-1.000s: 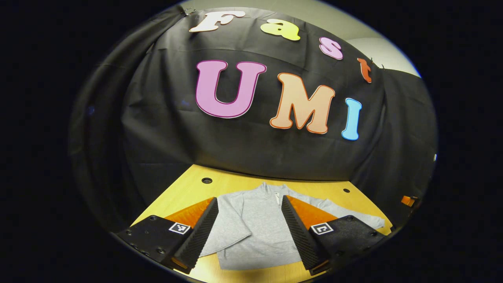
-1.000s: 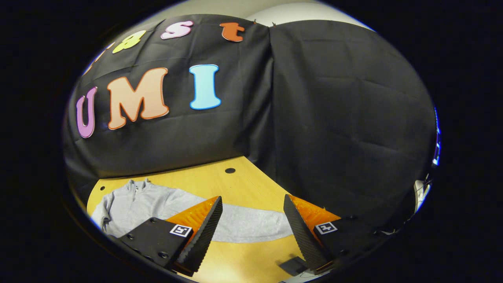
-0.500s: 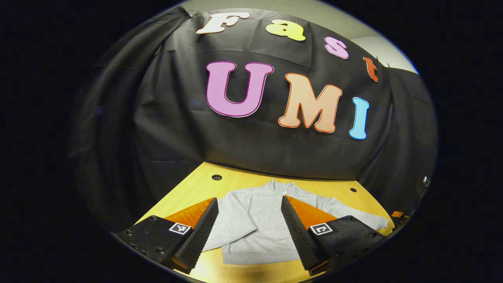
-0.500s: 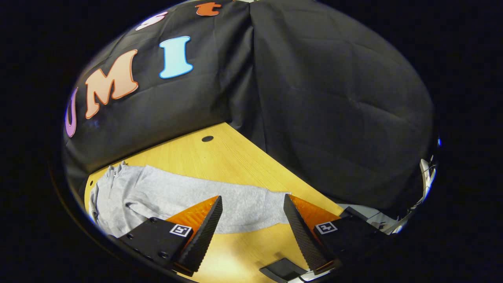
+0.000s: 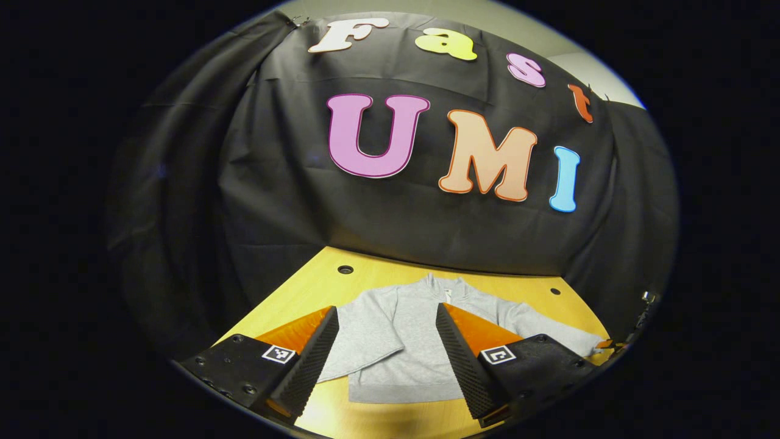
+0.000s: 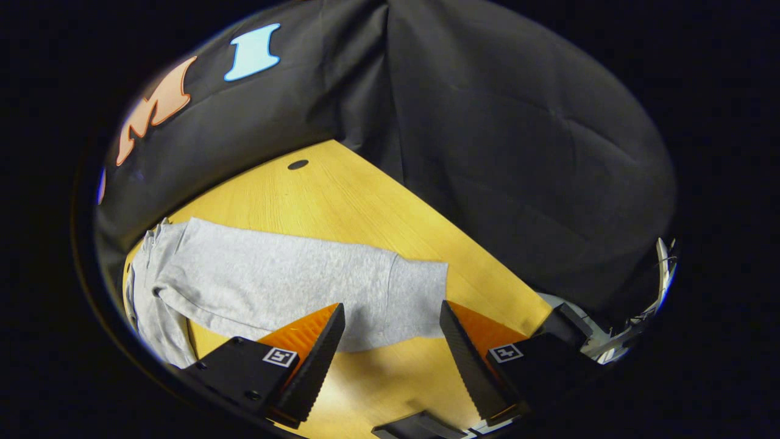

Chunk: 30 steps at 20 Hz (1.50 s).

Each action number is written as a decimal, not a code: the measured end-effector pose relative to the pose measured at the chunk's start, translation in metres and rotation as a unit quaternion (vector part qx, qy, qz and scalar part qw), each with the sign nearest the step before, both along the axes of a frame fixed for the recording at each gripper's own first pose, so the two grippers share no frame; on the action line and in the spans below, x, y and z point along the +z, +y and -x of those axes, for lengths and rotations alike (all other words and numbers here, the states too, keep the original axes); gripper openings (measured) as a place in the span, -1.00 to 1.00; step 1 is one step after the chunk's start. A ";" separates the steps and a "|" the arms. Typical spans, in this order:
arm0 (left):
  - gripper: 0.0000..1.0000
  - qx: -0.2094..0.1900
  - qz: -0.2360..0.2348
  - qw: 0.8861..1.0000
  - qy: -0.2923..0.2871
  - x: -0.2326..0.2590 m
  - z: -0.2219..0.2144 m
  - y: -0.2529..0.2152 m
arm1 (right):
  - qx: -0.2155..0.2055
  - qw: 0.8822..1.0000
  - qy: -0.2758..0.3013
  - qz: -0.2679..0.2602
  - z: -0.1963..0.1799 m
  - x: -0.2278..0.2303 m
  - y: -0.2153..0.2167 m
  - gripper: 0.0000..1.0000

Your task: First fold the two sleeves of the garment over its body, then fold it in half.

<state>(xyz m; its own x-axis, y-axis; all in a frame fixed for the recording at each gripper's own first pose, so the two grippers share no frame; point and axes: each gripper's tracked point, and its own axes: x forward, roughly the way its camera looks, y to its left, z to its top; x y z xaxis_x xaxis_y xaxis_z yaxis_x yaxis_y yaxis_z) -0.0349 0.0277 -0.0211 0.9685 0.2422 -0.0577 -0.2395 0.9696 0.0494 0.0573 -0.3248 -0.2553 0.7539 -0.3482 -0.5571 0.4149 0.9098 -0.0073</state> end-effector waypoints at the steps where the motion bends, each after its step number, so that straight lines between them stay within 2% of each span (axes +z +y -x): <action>1: 0.88 0.001 -0.002 1.000 0.000 0.000 0.002 0.000 | 0.003 1.000 0.007 0.002 -0.001 -0.004 -0.001 0.97; 3: 0.88 0.000 -0.004 1.000 0.001 0.000 0.003 -0.001 | 0.012 1.000 0.019 0.011 -0.004 -0.012 -0.002 0.90; 6: 0.88 -0.004 -0.005 1.000 -0.002 0.002 0.002 -0.004 | 0.033 0.999 0.032 0.027 -0.007 -0.015 -0.001 0.93; 8: 0.88 -0.007 -0.005 1.000 -0.001 0.001 0.000 -0.004 | 0.037 0.998 0.043 0.017 -0.007 -0.014 -0.001 0.82; 9: 0.88 -0.009 -0.002 1.000 -0.002 0.000 -0.001 -0.005 | 0.036 0.998 0.048 0.013 -0.008 -0.015 -0.001 0.60; 11: 0.88 -0.011 0.004 1.000 -0.002 -0.002 0.000 -0.004 | 0.042 0.997 0.057 0.010 -0.008 -0.017 0.003 0.38; 14: 0.89 -0.005 0.006 1.000 0.001 -0.006 0.003 0.003 | 0.030 0.997 0.072 0.022 -0.010 -0.017 0.006 -0.61; 15: 0.89 -0.003 0.006 1.000 0.003 -0.008 0.004 0.007 | 0.026 0.996 0.076 0.026 -0.005 -0.012 0.008 -0.63; 16: 0.88 -0.001 0.008 1.000 0.004 -0.009 0.006 0.009 | 0.026 0.996 0.082 0.029 -0.006 -0.014 0.009 -0.75; 17: 0.89 0.000 0.010 1.000 0.005 -0.010 0.008 0.011 | 0.029 0.995 0.088 0.029 -0.006 -0.015 0.013 -0.71; 21: 0.88 0.003 0.017 1.000 0.005 -0.015 0.013 0.020 | 0.013 0.995 0.096 0.027 -0.005 -0.015 0.014 -0.84; 23: 0.88 0.006 0.016 1.000 0.009 -0.017 0.016 0.025 | 0.004 0.996 0.090 0.029 -0.004 -0.010 0.016 -0.85; 24: 0.88 0.005 0.015 1.000 0.010 -0.018 0.019 0.028 | 0.003 0.996 0.084 0.027 -0.003 -0.005 0.020 -0.80; 25: 0.88 0.003 0.015 1.000 0.012 -0.019 0.020 0.029 | 0.003 0.997 0.079 0.021 -0.004 0.000 0.024 -0.84; 27: 0.88 0.000 0.017 1.000 0.015 -0.021 0.021 0.033 | 0.014 0.998 0.067 0.010 -0.007 0.011 0.038 -0.89; 28: 0.88 -0.001 0.018 1.000 0.015 -0.023 0.021 0.035 | 0.025 0.998 0.058 0.012 -0.011 0.018 0.046 -0.80; 29: 0.88 -0.002 0.019 1.000 0.015 -0.021 0.021 0.037 | 0.037 0.998 0.048 0.019 -0.012 0.028 0.056 -0.85; 30: 0.88 -0.004 0.020 1.000 0.013 -0.021 0.021 0.039 | 0.050 0.998 0.037 0.024 -0.016 0.038 0.067 -0.81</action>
<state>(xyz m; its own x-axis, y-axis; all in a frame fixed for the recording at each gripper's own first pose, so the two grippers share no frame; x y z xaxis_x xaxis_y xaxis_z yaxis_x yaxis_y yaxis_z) -0.0557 0.0668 -0.0422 0.9683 0.2318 -0.0928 -0.2313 0.9727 0.0161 0.0730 -0.2581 -0.2169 0.7443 -0.3008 -0.5963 0.3185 0.9446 -0.0789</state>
